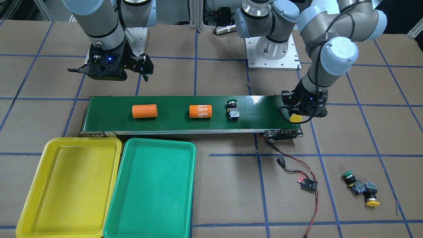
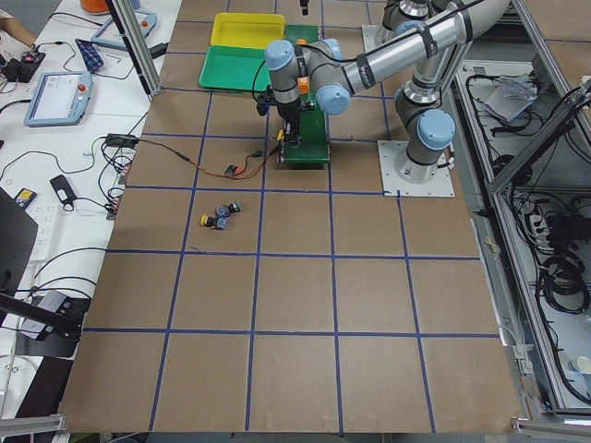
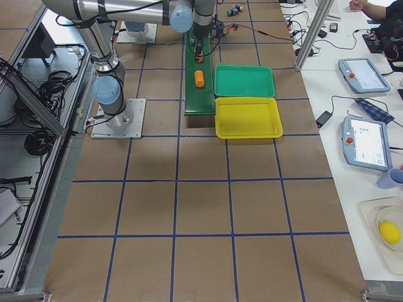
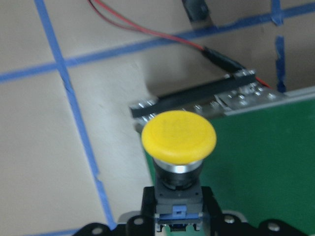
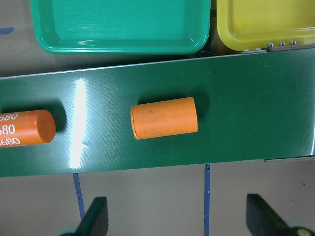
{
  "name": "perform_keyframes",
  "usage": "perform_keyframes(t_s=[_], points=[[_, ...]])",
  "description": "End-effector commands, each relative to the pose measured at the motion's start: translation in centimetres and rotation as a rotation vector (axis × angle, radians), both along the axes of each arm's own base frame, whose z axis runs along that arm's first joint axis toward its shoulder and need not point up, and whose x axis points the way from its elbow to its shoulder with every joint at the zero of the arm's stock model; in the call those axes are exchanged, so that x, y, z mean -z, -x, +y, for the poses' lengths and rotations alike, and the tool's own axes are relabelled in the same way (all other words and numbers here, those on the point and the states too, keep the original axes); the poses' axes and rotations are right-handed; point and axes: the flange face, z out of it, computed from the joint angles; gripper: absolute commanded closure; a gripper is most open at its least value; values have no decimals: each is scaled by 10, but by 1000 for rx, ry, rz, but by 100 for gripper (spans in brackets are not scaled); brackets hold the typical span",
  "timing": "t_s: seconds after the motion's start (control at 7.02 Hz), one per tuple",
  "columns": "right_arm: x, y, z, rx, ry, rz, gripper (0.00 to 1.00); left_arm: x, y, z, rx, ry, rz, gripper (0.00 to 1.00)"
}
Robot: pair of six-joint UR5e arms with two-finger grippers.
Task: Sort buttons by color to trays
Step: 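Set the yellow-capped button on the belt and open the left gripper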
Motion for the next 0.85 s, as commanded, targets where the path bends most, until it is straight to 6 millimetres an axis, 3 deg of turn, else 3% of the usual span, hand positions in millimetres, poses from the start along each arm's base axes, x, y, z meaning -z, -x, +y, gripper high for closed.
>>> perform_keyframes(t_s=[0.0,0.43,0.57,0.71], points=[[1,-1,1,-3,-4,0,0,13,26,38,-58,-24,11,100],[1,-2,1,-6,-4,0,0,29,42,35,-23,-45,49,100],[2,-3,1,-6,-4,-1,0,29,42,33,-12,-42,51,83],[2,-4,1,-9,-4,-1,0,30,42,32,-15,-40,52,6]])
